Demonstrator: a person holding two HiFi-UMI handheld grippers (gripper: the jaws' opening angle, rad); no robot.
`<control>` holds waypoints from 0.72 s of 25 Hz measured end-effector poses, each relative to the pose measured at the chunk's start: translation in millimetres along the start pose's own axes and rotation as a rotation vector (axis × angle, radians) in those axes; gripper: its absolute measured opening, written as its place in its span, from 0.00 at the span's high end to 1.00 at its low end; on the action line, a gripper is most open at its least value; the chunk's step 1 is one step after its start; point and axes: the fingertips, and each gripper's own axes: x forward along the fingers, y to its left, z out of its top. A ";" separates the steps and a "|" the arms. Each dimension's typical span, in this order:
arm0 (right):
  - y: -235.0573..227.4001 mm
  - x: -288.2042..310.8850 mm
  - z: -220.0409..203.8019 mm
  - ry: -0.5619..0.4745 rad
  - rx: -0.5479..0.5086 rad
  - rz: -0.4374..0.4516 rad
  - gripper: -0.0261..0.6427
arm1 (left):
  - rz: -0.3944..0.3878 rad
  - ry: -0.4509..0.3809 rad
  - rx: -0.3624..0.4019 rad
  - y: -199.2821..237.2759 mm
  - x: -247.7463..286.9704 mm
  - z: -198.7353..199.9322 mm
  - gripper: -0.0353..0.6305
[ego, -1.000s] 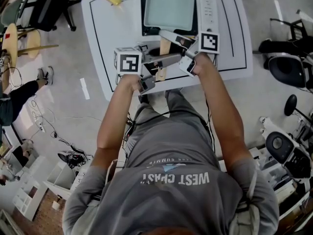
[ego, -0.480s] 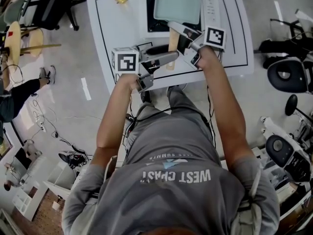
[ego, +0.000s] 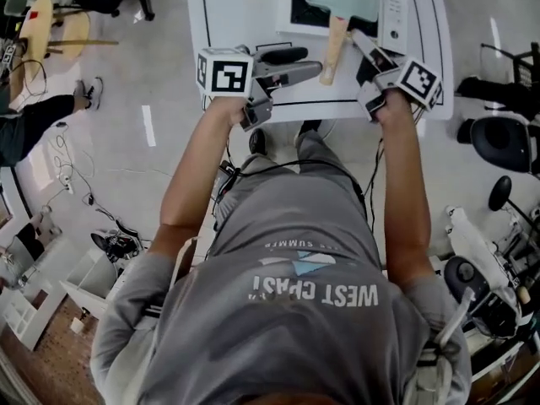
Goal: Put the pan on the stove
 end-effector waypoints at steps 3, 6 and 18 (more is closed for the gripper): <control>27.3 -13.4 -8.2 -0.065 -0.114 -0.044 0.68 | 0.032 -0.024 0.050 -3.7 -36.9 6.2 0.53; 75.0 -36.3 -18.2 -0.096 -0.319 -0.043 0.85 | 0.042 -0.060 0.099 -27.7 -65.2 11.1 0.53; 265.1 -86.8 -95.9 -0.085 -1.136 -0.017 0.95 | 0.140 -0.176 0.515 -141.3 -156.9 32.5 0.74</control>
